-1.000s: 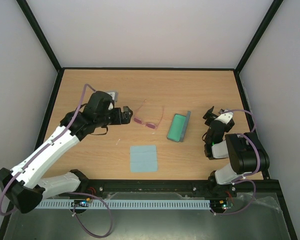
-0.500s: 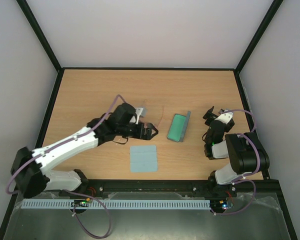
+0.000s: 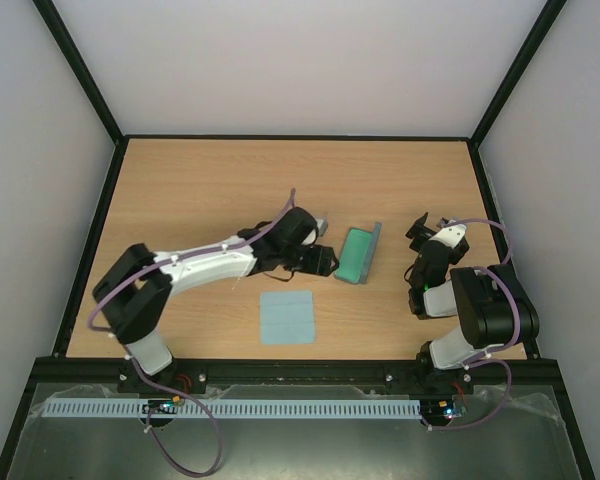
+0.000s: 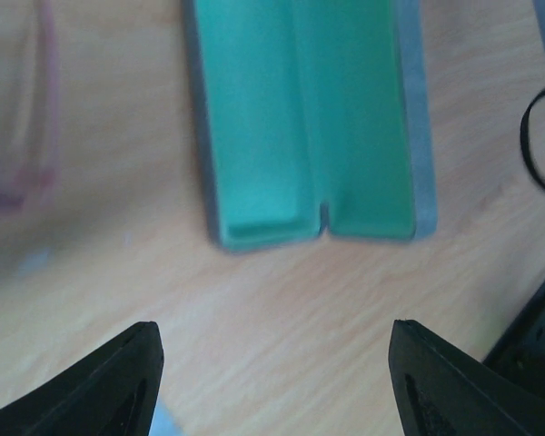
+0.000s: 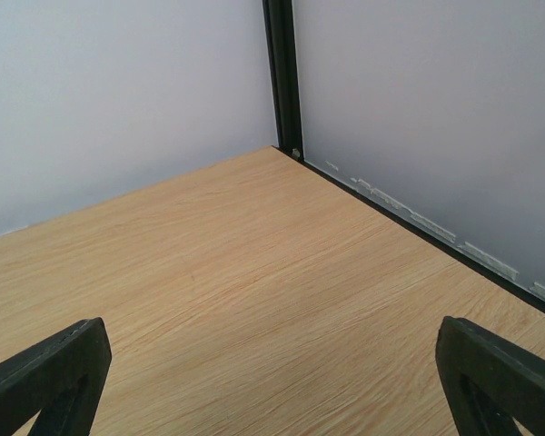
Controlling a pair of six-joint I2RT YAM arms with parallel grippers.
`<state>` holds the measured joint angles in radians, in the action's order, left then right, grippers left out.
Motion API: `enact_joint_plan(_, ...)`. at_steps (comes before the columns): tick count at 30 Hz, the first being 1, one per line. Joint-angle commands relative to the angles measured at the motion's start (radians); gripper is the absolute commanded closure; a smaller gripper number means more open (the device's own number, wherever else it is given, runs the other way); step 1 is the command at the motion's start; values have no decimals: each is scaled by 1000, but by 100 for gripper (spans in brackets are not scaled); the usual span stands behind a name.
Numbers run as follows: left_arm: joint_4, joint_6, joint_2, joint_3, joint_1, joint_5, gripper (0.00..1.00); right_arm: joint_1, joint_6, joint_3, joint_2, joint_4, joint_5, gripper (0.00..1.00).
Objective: Organize the sunglasses
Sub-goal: Adjust the sunglasses case at the center of the board.
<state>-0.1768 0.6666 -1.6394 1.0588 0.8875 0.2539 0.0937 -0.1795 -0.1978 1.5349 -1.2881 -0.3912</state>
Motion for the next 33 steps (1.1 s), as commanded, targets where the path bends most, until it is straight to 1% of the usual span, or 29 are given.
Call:
enact_joint_plan(1,1,-55,-141,187,4,-61,32,3,9,3,0,-50,-12,1)
enact_joint_plan(5,-57,-57,-289,338,-1,-107,40,3,9,3,-2,-50,-12,1)
enact_joint_plan(9,-89,-55,-405,449,-5,-144,53,3,9,3,-2,-50,-12,1)
enact_joint_plan(11,-115,-59,-454,502,-7,-178,56,3,9,3,-1,-50,-13,1)
enact_joint_plan(14,-143,-63,-517,572,-10,-207,57,3,8,3,-1,-50,-13,1)
enact_joint_plan(19,-176,-67,-576,635,-12,-262,57,3,8,3,0,-51,-12,1)
enact_joint_plan(28,-207,-67,-630,672,-17,-325,59,2,10,3,-1,-50,-12,1)
enact_joint_plan(33,-207,-75,-626,654,-15,-337,59,3,9,3,0,-51,-12,1)
